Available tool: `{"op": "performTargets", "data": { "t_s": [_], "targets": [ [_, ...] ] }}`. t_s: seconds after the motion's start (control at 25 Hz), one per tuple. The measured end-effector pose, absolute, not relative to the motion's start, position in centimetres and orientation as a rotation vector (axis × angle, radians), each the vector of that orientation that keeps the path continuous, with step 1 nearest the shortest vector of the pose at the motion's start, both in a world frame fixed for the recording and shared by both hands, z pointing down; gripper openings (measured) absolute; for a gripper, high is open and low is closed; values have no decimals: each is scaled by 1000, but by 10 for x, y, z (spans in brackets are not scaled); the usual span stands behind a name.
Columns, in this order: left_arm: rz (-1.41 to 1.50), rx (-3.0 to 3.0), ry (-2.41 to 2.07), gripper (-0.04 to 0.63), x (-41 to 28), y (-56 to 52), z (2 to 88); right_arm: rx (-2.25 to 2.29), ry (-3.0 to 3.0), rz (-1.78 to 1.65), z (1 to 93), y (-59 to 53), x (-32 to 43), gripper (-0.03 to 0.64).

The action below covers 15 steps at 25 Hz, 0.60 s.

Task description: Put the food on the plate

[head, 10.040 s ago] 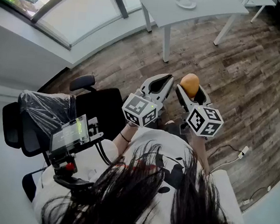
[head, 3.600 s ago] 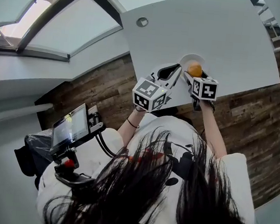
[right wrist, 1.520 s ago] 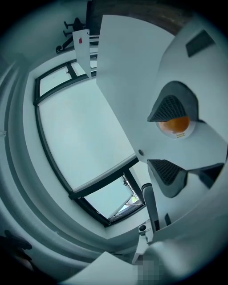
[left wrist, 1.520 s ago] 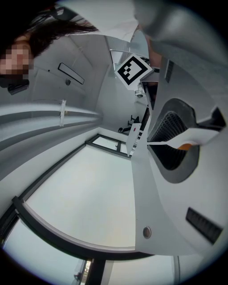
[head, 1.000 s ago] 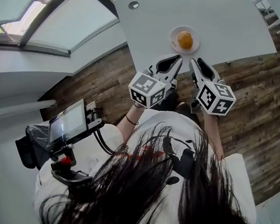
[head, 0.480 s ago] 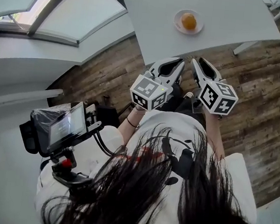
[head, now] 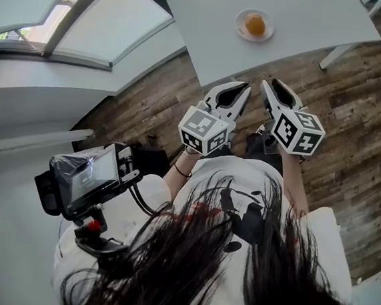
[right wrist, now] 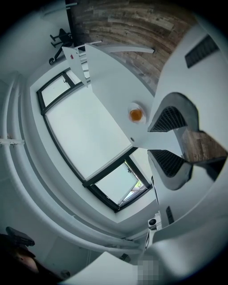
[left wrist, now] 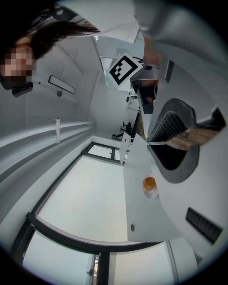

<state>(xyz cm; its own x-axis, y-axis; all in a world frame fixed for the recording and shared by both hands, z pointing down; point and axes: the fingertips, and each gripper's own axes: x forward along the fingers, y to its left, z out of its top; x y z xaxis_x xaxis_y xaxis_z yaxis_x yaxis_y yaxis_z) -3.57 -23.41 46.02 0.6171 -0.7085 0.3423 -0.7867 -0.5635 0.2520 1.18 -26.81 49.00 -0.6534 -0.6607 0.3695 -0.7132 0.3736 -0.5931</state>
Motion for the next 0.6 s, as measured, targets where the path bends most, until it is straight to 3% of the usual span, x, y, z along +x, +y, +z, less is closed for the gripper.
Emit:
{"op": "performTargets", "data": {
  "t_s": [0.6],
  "targets": [
    [304,2451,-1181,6,-36,-229,466,1311,-2512,1248,498,-260,17,132]
  ]
}}
